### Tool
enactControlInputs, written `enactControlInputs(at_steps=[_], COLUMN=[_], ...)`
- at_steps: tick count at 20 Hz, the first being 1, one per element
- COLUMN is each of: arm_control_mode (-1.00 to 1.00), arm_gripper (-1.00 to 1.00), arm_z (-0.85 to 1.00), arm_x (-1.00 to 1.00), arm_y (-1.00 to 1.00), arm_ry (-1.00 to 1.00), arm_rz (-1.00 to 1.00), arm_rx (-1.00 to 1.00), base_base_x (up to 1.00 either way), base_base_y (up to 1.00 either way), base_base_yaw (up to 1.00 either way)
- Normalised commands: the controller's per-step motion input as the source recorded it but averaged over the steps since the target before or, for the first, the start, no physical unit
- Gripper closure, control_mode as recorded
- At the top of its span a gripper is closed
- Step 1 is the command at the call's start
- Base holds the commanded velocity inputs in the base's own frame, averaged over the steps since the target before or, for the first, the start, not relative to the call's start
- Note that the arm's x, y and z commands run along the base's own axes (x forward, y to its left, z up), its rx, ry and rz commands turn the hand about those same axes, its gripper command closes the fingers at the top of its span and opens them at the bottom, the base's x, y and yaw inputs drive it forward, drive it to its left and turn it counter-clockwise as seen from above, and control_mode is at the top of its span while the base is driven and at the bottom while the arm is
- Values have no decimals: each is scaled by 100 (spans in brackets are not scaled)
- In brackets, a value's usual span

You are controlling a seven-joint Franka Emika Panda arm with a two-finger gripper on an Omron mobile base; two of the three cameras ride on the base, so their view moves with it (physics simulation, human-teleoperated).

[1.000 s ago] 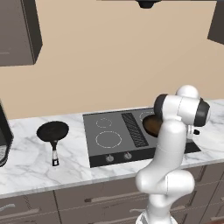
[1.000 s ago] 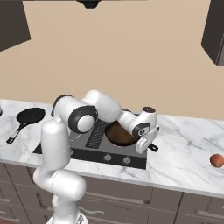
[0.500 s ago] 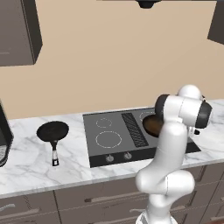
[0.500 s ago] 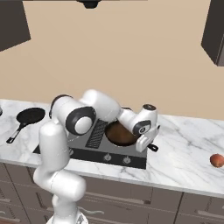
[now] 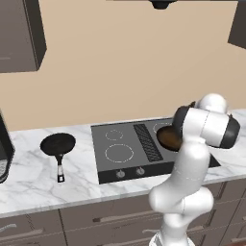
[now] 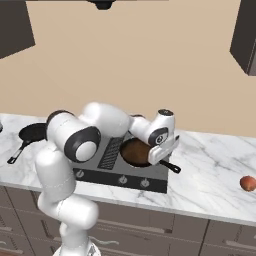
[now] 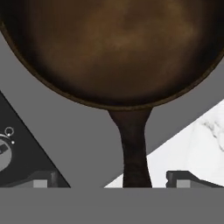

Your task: Place both pans onto different burners. Then place the onion and the chicken drumstick on different pans.

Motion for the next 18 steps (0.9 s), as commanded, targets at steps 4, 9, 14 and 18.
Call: enactControlInputs(at_steps=[4,9,14,18], arm_control_mode=[-100,-100,-100,-100], arm_gripper=[-100,-100,-100,-100], arm_z=[21,14,10,6], arm_x=[-17,-37,-42,-43], arm_y=[52,58,61,59], arm_ry=[0,0,0,0], arm_rz=[-15,-18,-19,-23], arm_rx=[0,0,1,3], base_base_x=[0,0,0,0], base_base_y=[0,0,0,0], base_base_yaw=[0,0,0,0])
